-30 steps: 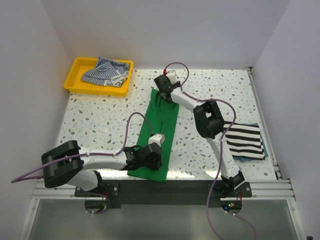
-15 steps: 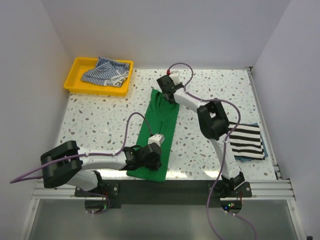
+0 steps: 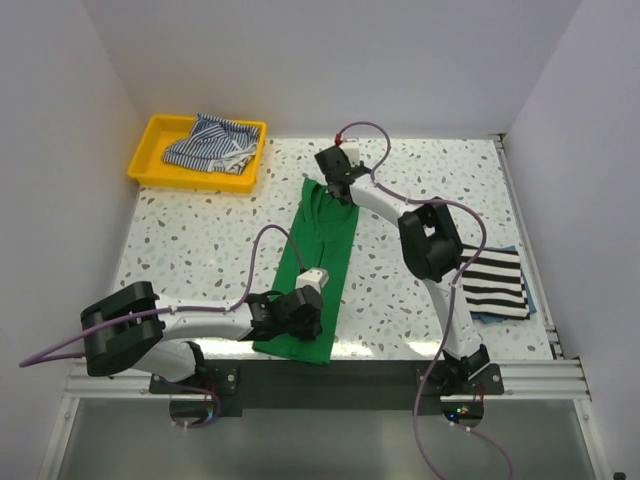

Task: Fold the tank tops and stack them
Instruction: Fold the tank top

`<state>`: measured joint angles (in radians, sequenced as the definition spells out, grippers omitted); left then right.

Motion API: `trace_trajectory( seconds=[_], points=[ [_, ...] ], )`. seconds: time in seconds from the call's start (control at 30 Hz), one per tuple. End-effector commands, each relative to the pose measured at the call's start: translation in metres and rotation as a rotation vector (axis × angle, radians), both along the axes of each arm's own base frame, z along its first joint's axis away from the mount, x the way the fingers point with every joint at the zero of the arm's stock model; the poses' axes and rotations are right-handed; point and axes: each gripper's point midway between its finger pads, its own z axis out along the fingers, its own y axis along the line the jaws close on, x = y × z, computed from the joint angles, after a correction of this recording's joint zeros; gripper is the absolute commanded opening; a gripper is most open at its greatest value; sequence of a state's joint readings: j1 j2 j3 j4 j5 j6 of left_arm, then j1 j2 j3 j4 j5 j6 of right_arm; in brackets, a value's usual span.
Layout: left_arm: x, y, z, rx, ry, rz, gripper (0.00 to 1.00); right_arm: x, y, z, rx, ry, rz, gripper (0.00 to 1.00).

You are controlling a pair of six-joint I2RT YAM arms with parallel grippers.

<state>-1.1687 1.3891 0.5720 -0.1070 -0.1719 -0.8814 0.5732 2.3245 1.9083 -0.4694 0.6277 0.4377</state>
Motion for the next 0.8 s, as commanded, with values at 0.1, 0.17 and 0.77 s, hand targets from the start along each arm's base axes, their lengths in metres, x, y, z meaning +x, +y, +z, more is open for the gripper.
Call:
trace_trajectory(
  seconds=[0.1, 0.17, 0.77],
  points=[
    [-0.005, 0.013, -0.005, 0.051, 0.007, 0.000, 0.16, 0.005, -0.009, 0.042, 0.120, -0.103, -0.029, 0.44],
    [-0.005, 0.014, -0.005, 0.049, 0.008, 0.002, 0.16, 0.000, -0.021, 0.047, 0.136, -0.101, -0.048, 0.44],
    [-0.006, 0.013, -0.004, 0.046, 0.012, 0.005, 0.16, -0.006, -0.061, 0.003, 0.285, -0.031, -0.131, 0.31]
  ],
)
